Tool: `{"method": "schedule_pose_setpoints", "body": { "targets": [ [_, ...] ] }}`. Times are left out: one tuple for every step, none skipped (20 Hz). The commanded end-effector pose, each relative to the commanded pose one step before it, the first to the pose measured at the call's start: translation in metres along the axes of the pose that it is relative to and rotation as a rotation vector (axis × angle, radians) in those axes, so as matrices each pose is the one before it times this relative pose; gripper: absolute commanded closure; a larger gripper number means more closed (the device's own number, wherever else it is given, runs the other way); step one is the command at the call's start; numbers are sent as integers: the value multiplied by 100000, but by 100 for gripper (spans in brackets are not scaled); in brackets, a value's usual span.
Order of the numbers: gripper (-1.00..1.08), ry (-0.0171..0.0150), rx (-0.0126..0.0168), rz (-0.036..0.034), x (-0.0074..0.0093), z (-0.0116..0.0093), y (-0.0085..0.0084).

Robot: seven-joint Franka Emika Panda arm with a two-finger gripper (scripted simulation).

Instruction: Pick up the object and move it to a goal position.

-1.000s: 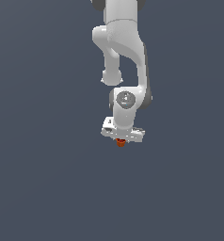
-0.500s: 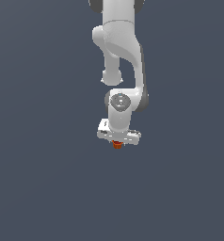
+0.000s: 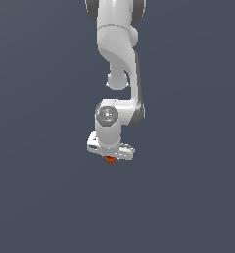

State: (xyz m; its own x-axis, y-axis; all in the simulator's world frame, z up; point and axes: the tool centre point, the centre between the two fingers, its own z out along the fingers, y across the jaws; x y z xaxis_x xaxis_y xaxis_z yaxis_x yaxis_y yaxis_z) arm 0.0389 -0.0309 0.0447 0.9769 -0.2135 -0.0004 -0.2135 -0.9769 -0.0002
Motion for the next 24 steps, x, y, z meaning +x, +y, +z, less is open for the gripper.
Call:
{"method": "schedule_pose_setpoints", "body": {
  "targets": [
    [108,90,17,-14,1653,-202,1494],
    [108,0,0,0,626,-55,557],
    [108,0,0,0,607,-53,537],
    [108,0,0,0,589,-52,519],
    [108,0,0,0,572,-50,501],
    [108,0,0,0,555,-48,484],
    [108,0,0,0,539,-46,467],
    [108,0,0,0,523,-45,451],
    [108,0,0,0,507,-43,435],
    [108,0,0,0,492,-42,420],
    [108,0,0,0,478,-40,405],
    [108,0,0,0,463,-39,390],
    [108,-36,-27,-19,450,-10,360],
    [108,0,0,0,435,-36,361],
    [108,0,0,0,414,-34,341],
    [108,0,0,0,381,-31,311],
    [108,0,0,0,350,-28,283],
    [108,0,0,0,320,-25,256],
    [108,0,0,0,292,-23,231],
    [108,0,0,0,266,-20,208],
    [108,0,0,0,242,-18,187],
    [108,0,0,0,219,-16,168],
    [108,0,0,0,197,-15,150],
    [108,0,0,0,176,-13,132]
  ]
}}
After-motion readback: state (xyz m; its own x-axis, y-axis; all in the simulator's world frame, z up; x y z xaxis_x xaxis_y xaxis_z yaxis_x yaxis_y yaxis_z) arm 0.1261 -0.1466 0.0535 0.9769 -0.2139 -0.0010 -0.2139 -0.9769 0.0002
